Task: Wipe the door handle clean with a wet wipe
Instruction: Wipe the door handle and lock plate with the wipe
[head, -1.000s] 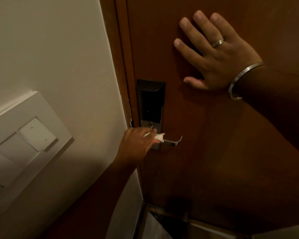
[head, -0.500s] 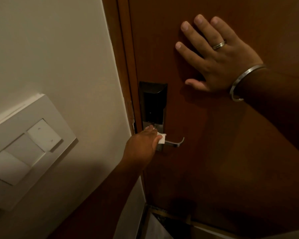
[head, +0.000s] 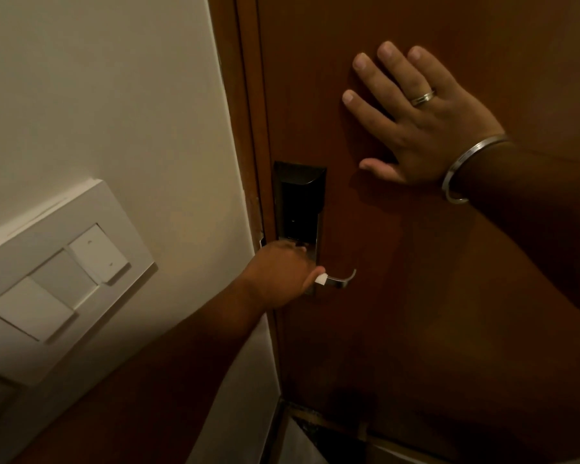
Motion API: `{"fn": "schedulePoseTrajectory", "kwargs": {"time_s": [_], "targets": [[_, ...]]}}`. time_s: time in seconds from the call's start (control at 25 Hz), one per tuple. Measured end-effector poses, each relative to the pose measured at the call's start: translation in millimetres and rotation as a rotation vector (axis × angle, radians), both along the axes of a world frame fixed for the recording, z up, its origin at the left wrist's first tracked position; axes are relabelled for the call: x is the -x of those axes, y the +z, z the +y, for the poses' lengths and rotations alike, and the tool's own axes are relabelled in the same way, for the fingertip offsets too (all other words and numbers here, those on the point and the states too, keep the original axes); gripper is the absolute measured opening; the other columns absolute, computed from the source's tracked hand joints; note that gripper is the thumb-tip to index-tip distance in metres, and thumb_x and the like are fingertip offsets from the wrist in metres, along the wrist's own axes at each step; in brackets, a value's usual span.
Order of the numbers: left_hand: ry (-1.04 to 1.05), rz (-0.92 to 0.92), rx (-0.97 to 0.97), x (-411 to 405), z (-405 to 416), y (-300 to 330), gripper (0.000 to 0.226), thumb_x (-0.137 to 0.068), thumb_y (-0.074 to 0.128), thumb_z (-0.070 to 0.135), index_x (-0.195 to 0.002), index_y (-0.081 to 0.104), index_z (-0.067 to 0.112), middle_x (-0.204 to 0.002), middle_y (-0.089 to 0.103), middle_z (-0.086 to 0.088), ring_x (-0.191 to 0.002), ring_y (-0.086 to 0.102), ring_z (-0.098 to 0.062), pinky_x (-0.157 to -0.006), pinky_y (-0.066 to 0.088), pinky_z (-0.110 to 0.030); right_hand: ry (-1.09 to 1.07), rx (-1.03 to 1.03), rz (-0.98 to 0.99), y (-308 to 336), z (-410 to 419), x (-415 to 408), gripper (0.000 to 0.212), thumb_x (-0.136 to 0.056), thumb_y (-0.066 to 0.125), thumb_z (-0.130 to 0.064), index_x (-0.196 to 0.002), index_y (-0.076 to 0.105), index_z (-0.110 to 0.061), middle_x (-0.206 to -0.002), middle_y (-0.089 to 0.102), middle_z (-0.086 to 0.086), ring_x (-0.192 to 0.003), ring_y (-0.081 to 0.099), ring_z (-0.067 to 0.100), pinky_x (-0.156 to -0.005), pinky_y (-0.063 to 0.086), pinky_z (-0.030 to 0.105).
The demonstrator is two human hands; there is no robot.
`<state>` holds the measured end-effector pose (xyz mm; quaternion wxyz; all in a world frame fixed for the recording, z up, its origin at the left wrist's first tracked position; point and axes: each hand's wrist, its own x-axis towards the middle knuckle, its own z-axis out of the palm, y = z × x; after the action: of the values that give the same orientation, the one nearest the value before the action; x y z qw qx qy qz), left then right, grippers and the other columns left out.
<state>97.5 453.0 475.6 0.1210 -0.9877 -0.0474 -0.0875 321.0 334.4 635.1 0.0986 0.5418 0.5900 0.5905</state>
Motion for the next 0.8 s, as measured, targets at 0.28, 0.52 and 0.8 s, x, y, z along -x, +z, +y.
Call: {"fn": "schedulePoseTrajectory", "kwargs": {"time_s": [0.28,0.52,0.8], "targets": [[0.123,-0.096,-0.034,16,-2,-18,0.037,-0.086,0.068,0.028,-0.119,0.058,0.016,-0.125,0.063,-0.007,-0.122,0.051,-0.026,-0.099,0.038,-0.042,0.013,-0.005,0.012,-1,2,-2,0.085,-0.100,0.023,-0.064,-0.162,0.015,-0.007,-0.166,0.009,0.026,-0.152,0.012,0.046,-0.123,0.003,0.053],[0.097,-0.310,0.014,27,10,-24,0.034,-0.079,0.074,0.039,-0.107,0.066,0.023,-0.107,0.071,0.001,-0.085,0.063,-0.024,-0.072,0.043,-0.037,0.009,0.002,0.011,-1,1,-1,0.084,-0.100,0.025,-0.063,-0.161,0.016,-0.006,-0.166,0.010,0.027,-0.152,0.013,0.046,-0.123,0.007,0.055],[0.172,-0.363,0.154,9,-28,-37,0.024,-0.080,0.063,0.043,-0.097,0.066,0.025,-0.094,0.072,0.005,-0.090,0.061,-0.025,-0.080,0.024,-0.036,-0.007,0.001,0.010,0,1,0,0.084,-0.100,0.025,-0.064,-0.162,0.015,-0.007,-0.165,0.010,0.027,-0.152,0.014,0.047,-0.122,0.004,0.055]]}}
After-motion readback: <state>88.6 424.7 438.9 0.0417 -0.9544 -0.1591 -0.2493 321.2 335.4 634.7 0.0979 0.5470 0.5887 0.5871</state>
